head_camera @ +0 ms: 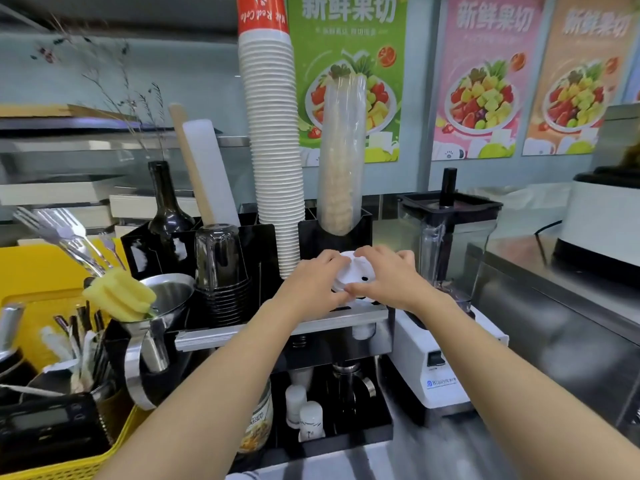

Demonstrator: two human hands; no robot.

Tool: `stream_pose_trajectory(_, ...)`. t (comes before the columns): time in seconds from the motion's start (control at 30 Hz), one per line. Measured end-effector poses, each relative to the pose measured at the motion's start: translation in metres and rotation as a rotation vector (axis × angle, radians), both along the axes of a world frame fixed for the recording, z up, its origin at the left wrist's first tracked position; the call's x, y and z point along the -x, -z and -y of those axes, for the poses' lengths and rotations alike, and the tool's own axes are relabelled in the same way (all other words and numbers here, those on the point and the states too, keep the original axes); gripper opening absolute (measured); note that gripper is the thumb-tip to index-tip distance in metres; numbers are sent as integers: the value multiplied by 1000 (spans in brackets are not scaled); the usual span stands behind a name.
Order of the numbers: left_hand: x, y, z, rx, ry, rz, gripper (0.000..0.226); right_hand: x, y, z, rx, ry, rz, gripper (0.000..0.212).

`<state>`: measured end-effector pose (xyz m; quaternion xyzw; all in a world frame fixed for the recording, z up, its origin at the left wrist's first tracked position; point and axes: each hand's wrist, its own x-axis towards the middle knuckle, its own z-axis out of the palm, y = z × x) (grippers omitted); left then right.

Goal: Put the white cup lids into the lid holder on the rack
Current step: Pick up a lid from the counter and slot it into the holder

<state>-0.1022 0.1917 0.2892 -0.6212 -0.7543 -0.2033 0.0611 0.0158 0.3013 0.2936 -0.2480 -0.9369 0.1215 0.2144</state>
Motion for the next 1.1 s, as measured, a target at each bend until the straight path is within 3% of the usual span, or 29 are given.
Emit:
stream_pose_trajectory(0.17, 7, 5, -18, 119, 28, -95, 54, 12, 5, -14, -2, 35, 178, 57)
stream_pose_trajectory(0.37, 15, 7, -35, 288, 58, -321, 26, 19, 6, -18, -17, 53, 394, 43)
stream_pose_trajectory(0.57, 14, 7, -42, 422, 69, -304, 36, 36, 3, -23, 36, 42, 616, 17)
stream_pose_trajectory(0.8, 16, 9, -45, 503, 91, -218, 45, 37, 17, -28, 8, 32, 610, 34)
stream_pose_trajectory(0.93, 20, 21, -40, 398, 95, -261, 37, 36, 20, -28, -23, 29, 599, 34)
stream_pose_trajectory(1.0, 17, 30, -33, 202, 79, -299, 28, 33, 27, -27, -89, 32, 523, 32)
stream_pose_trajectory(1.1, 13, 48, -10, -172, -12, -369, 27, 19, 42, -23, -194, 60, 203, 33)
